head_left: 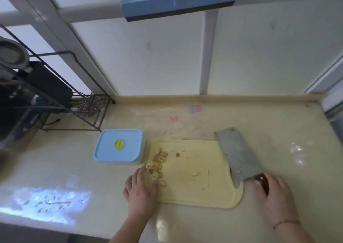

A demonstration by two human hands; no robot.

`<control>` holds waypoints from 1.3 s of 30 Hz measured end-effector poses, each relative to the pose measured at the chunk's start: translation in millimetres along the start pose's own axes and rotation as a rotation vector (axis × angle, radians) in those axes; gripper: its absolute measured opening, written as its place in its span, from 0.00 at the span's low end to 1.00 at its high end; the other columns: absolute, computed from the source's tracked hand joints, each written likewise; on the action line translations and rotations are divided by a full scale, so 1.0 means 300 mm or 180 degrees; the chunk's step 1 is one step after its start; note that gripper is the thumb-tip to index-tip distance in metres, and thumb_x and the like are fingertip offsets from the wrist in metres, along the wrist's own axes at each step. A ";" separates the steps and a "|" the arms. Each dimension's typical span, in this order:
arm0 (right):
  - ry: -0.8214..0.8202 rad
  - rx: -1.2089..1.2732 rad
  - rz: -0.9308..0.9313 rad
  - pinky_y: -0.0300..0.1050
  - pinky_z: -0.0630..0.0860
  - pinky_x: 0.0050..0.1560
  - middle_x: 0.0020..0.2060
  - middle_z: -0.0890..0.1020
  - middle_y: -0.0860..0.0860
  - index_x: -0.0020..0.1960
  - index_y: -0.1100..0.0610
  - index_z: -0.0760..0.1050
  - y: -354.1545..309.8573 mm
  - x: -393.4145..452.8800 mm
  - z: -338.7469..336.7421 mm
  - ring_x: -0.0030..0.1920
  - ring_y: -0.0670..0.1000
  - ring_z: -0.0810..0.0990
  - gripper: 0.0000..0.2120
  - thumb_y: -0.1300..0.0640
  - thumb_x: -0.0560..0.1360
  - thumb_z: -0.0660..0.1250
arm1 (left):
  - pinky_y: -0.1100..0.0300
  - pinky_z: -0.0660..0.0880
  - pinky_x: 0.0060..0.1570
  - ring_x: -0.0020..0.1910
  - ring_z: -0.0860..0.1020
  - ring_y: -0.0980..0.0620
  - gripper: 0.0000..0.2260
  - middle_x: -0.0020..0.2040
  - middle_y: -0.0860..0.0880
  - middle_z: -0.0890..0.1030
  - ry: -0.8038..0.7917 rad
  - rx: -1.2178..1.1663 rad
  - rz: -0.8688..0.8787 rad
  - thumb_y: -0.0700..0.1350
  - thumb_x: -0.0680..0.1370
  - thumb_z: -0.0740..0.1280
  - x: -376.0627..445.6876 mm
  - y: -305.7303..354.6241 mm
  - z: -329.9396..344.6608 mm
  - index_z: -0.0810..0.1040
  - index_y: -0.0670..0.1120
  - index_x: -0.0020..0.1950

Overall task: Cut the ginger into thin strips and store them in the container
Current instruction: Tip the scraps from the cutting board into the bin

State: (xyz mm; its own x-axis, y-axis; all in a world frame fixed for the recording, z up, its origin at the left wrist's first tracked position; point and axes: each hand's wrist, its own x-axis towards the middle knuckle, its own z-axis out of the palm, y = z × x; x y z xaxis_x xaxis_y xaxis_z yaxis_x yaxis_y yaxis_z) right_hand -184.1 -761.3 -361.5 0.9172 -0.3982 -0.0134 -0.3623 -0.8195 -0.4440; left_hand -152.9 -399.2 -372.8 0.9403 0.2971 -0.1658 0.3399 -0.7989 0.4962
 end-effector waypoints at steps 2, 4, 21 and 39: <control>-0.0006 -0.0069 -0.0071 0.60 0.79 0.46 0.42 0.80 0.64 0.52 0.67 0.80 0.013 0.026 -0.007 0.42 0.66 0.80 0.30 0.42 0.72 0.56 | 0.42 0.57 0.71 0.73 0.60 0.46 0.38 0.74 0.52 0.69 -0.0054 -0.0010 -0.0057 0.68 0.71 0.55 0.000 0.006 0.002 0.67 0.51 0.76; 0.0039 -0.0100 -0.0081 0.60 0.79 0.47 0.43 0.80 0.63 0.53 0.67 0.80 0.024 0.040 -0.010 0.43 0.66 0.81 0.27 0.44 0.73 0.59 | 0.42 0.56 0.72 0.74 0.59 0.45 0.31 0.75 0.52 0.68 -0.0091 -0.0044 -0.0165 0.61 0.76 0.65 0.001 0.010 0.007 0.66 0.51 0.77; -0.0455 -0.0154 0.0102 0.48 0.74 0.35 0.37 0.76 0.52 0.36 0.55 0.76 -0.138 -0.019 -0.014 0.35 0.57 0.76 0.10 0.59 0.73 0.74 | 0.46 0.53 0.73 0.72 0.58 0.50 0.24 0.61 0.49 0.77 0.0111 -0.0560 -0.0634 0.49 0.79 0.68 -0.035 0.098 0.001 0.69 0.49 0.74; -0.1314 0.0155 0.1217 0.40 0.63 0.28 0.27 0.74 0.46 0.36 0.55 0.78 -0.195 0.008 0.012 0.30 0.46 0.71 0.09 0.56 0.74 0.71 | 0.42 0.73 0.67 0.65 0.74 0.40 0.17 0.56 0.48 0.82 0.0099 -0.1702 -0.1994 0.42 0.80 0.61 0.022 0.085 -0.052 0.79 0.47 0.68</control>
State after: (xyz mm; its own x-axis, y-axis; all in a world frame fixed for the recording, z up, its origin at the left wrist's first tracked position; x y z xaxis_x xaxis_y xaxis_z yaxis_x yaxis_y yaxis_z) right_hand -160.1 -712.8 -338.7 0.7146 -0.4608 -0.5264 -0.6824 -0.6248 -0.3794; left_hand -138.3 -409.6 -347.9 0.5752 0.6257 -0.5269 0.7410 -0.1258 0.6596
